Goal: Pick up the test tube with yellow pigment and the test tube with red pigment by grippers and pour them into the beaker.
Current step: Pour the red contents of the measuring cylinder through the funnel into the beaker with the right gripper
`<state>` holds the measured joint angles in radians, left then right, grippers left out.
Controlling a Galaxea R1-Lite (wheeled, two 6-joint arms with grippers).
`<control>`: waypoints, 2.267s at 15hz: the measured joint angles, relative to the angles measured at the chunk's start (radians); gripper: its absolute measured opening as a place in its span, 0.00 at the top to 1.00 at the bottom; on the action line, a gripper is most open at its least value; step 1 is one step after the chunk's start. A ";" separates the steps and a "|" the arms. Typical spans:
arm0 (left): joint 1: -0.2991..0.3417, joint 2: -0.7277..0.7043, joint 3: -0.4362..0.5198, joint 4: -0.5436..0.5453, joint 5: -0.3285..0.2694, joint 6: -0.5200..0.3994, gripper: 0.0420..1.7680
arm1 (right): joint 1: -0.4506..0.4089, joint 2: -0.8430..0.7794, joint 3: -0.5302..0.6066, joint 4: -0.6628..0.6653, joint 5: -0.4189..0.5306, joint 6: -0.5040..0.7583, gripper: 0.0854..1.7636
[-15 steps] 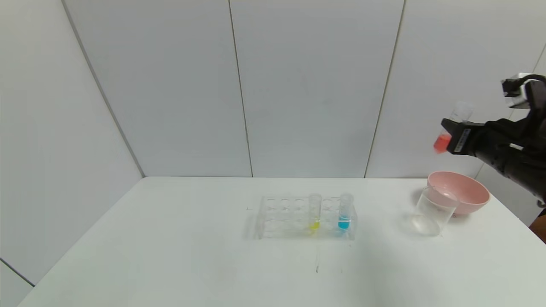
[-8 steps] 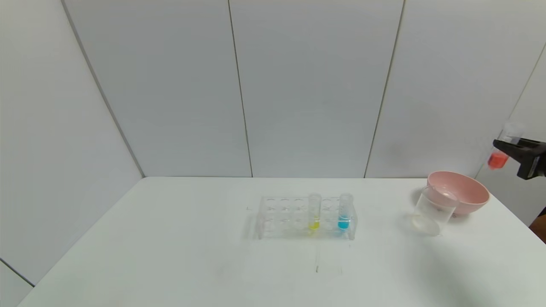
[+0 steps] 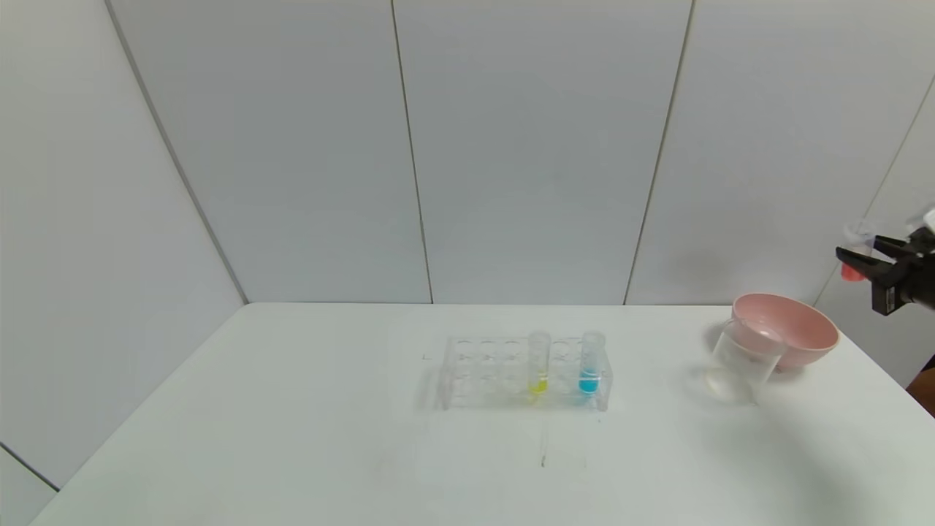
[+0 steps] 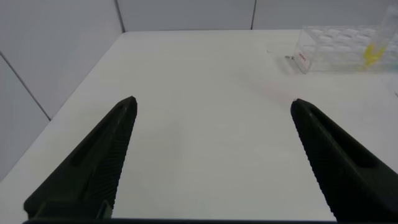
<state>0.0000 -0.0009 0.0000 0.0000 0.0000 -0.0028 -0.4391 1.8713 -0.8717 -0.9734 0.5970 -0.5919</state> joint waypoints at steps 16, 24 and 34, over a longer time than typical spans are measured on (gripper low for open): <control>0.000 0.000 0.000 0.000 0.000 0.000 0.00 | 0.017 0.140 0.142 -0.355 0.175 -0.576 0.75; 0.000 0.000 0.000 0.000 0.000 0.000 0.00 | 0.058 0.141 0.157 -0.369 0.170 -0.739 0.75; 0.000 0.000 0.000 0.000 0.000 0.000 0.00 | 0.061 0.153 0.174 -0.356 0.109 -0.896 0.75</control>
<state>0.0000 -0.0009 0.0000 0.0000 0.0000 -0.0028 -0.3785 2.0247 -0.6974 -1.3298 0.7060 -1.4874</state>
